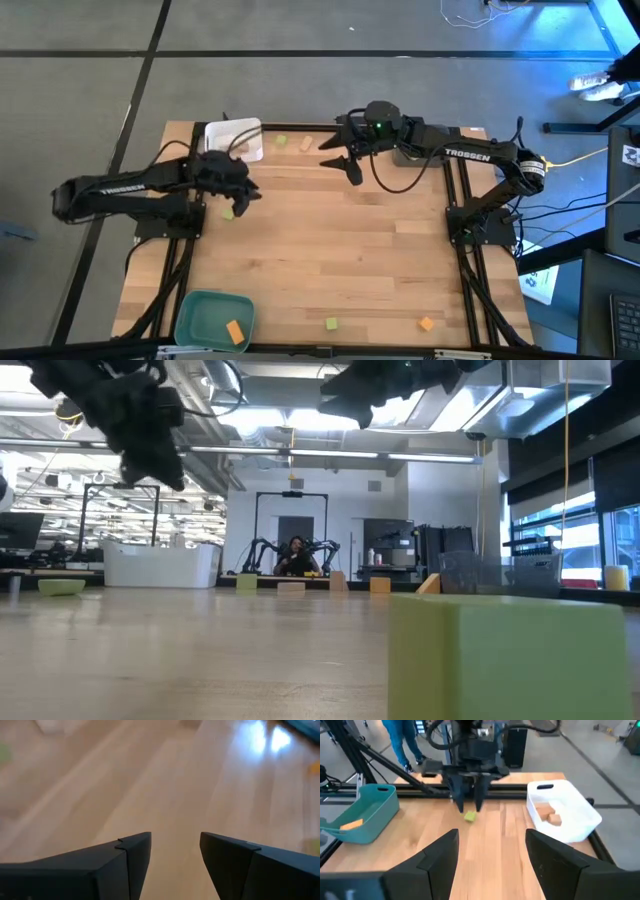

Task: Sort & place blocks by color
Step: Put the green block into the black bin

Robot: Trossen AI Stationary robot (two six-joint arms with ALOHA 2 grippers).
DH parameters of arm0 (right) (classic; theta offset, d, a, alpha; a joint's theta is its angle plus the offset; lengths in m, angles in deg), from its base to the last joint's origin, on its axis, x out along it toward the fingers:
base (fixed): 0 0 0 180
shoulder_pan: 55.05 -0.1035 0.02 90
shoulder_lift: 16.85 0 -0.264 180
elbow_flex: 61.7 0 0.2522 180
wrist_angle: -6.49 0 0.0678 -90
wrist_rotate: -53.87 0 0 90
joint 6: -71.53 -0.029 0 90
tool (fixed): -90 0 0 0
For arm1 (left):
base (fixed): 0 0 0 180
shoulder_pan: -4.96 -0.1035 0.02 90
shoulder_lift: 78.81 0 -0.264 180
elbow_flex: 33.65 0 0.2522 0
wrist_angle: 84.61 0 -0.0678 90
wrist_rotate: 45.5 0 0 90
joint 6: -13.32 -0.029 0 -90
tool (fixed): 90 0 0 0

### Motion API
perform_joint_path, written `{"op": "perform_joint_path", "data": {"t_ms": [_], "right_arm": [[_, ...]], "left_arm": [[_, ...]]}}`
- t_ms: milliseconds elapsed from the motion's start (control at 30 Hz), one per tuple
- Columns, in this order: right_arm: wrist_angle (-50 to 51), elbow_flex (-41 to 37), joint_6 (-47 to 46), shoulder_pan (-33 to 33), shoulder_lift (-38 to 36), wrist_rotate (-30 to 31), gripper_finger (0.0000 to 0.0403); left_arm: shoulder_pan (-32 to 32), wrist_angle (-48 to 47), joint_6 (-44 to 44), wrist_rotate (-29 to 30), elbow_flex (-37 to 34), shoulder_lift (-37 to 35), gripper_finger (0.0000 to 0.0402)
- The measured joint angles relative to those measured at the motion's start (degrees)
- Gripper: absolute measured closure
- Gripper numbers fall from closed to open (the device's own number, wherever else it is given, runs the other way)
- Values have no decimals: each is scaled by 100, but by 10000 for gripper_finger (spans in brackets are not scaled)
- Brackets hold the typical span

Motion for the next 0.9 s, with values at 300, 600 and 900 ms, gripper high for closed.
{"op": "perform_joint_path", "data": {"t_ms": [300, 600, 900], "right_arm": [[742, 0, -97, -49, -83, 705, 171], [683, 0, -384, -81, -85, 852, 171], [606, 0, -467, -81, -85, 850, 171]], "left_arm": [[1032, -2396, 2124, 323, 0, 8, 237], [1239, -2971, 4761, 1007, 2, 66, 237], [1239, -2647, 4347, 935, -1, 179, 237]]}}
